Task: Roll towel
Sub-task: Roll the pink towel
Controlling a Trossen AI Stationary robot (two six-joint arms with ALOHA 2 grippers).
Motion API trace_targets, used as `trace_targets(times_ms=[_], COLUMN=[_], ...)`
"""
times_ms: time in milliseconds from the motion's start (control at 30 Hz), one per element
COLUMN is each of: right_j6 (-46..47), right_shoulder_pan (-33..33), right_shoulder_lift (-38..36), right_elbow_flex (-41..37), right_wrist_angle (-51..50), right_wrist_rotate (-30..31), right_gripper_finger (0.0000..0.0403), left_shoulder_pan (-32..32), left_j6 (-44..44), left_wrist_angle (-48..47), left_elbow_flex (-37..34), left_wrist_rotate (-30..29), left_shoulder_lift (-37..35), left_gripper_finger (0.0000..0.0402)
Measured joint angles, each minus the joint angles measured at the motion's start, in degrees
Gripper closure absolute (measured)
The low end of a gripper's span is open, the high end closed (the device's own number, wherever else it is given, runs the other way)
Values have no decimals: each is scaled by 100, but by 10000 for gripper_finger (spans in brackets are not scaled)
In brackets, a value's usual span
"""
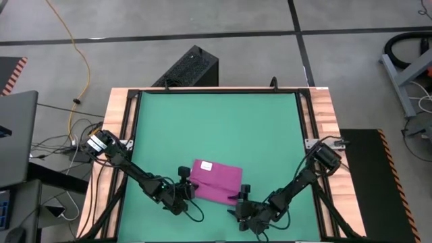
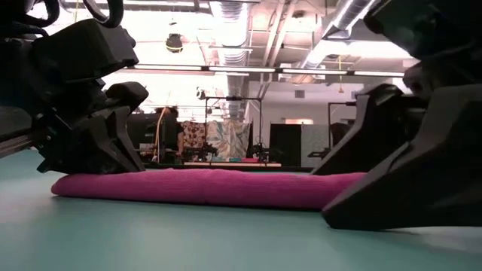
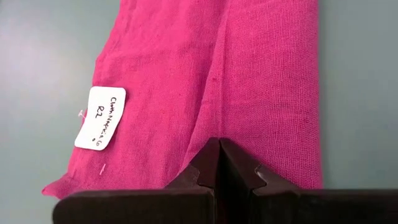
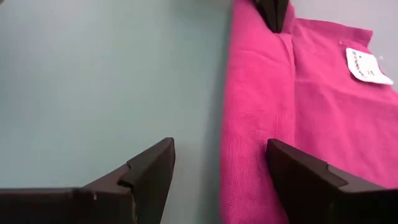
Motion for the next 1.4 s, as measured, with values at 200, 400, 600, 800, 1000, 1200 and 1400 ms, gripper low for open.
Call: trace_targets(times_ms=[200, 400, 600, 800, 1000, 1200, 1400], right_j6=[1190, 1911, 2417, 2913, 3032, 3624, 3977], right_shoulder_pan=[-70, -93, -181, -194, -119, -111, -316], right_shoulder_lift=[2, 21, 28, 27, 26, -146, -758], right_elbow_flex=[34, 18, 5, -16, -28, -32, -45], right_wrist_angle=[-897, -1477, -1599, -1702, -1516, -1245, -1281], right_wrist_rotate=[-61, -33, -86, -2, -3, -317, -1225], right_gripper_finger=[122, 122, 160, 273, 385, 378, 384], left_shoulder_pan=[7, 13, 13, 7, -11, -13, -13], left_j6=[95, 225, 354, 368, 376, 678, 992], left_wrist_angle=[-15, -35, -11, 46, -7, -16, -8], left_elbow_flex=[-2, -2, -7, -21, -35, -37, -33], left_wrist_rotate=[154, 200, 232, 280, 535, 472, 268], left_shoulder_lift=[-1, 2, 4, -156, -547, -985, -1059], left_gripper_finger=[401, 401, 401, 401, 401, 402, 401])
